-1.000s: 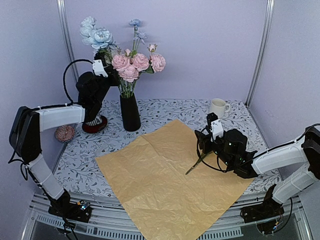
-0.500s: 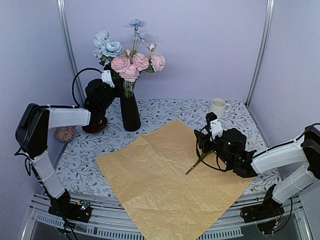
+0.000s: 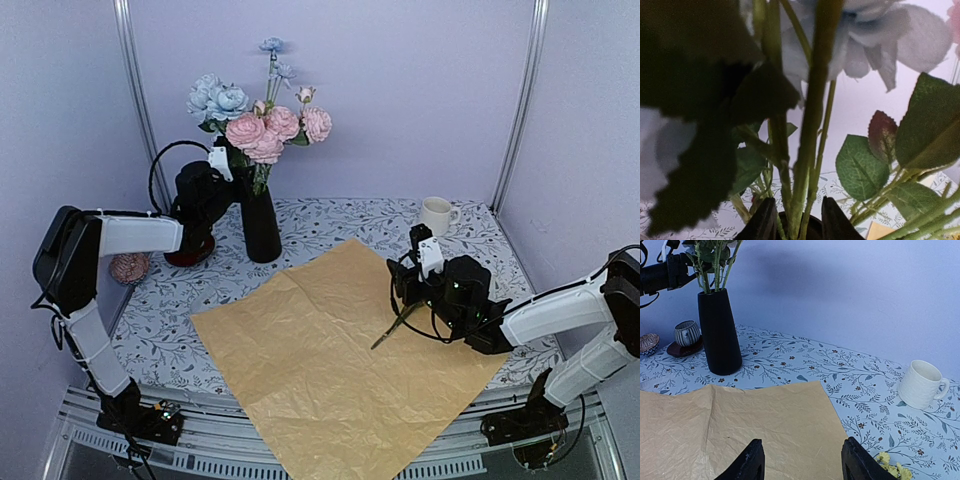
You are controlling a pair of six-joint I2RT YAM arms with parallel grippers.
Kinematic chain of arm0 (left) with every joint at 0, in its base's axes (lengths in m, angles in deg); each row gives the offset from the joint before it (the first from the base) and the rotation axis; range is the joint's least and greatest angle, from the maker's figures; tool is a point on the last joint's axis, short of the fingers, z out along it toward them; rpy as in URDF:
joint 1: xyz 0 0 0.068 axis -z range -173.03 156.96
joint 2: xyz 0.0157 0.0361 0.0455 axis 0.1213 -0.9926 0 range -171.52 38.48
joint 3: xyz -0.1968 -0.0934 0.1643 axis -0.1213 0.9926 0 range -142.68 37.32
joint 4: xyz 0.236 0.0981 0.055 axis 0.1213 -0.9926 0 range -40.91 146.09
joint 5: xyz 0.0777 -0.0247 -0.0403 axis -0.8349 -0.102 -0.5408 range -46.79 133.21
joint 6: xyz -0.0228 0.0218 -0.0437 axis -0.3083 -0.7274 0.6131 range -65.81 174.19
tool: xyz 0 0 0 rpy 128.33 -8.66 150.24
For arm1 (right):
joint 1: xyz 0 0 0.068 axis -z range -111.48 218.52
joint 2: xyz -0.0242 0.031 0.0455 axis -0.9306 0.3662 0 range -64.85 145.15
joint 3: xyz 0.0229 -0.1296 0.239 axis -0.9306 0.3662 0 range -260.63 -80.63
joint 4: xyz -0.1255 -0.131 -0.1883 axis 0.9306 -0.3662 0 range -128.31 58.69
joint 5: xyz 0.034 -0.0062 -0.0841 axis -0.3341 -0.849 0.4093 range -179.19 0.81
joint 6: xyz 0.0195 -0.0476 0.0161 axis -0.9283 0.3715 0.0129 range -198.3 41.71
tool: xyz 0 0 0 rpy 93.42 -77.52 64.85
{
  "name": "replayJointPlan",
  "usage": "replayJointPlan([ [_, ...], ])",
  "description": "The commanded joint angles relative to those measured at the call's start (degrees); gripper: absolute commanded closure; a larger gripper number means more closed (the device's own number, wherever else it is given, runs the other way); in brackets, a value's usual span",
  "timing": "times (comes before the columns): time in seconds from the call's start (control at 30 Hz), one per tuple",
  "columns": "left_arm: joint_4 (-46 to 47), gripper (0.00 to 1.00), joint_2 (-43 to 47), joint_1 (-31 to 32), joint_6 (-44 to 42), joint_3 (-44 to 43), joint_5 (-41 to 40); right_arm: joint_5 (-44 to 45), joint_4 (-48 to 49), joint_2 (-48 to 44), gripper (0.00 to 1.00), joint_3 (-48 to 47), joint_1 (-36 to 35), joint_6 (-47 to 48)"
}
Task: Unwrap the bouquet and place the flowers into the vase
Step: Place the fake flower in the vase.
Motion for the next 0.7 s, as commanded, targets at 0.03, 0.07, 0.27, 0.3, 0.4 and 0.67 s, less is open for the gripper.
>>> replayJointPlan([
  [0.03,-1.60,0.64,1.99,-0.67,1.20,1.61,0.92,0.16,-0.64,0.72,0.45,-1.49,0.07,-0.29],
  [0.07,-1.60,0.64,2.35,-0.70,1.56,2.17,1.12,0.16,-0.72,0.81,0.45,-1.44,0.05,-0.29],
  [0.27,-1.43,0.58,3.28,-0.70,2.92,5.12,2.32,-0.01,-0.84,0.87,0.45,-1.58,0.07,-0.38],
  [0.3,-1.41,0.58,3.28,-0.66,3.07,5.41,2.45,-0.04,-0.94,0.86,0.45,-1.66,0.08,-0.38],
  [0.4,-1.42,0.57,3.36,-0.70,3.36,6.27,2.55,-0.03,-0.93,0.97,0.45,-1.62,0.02,-0.38],
  [0.67,-2.29,0.48,4.20,-0.70,3.79,7.47,3.24,0.01,-1.09,1.02,0.45,-1.76,0.01,-0.34],
])
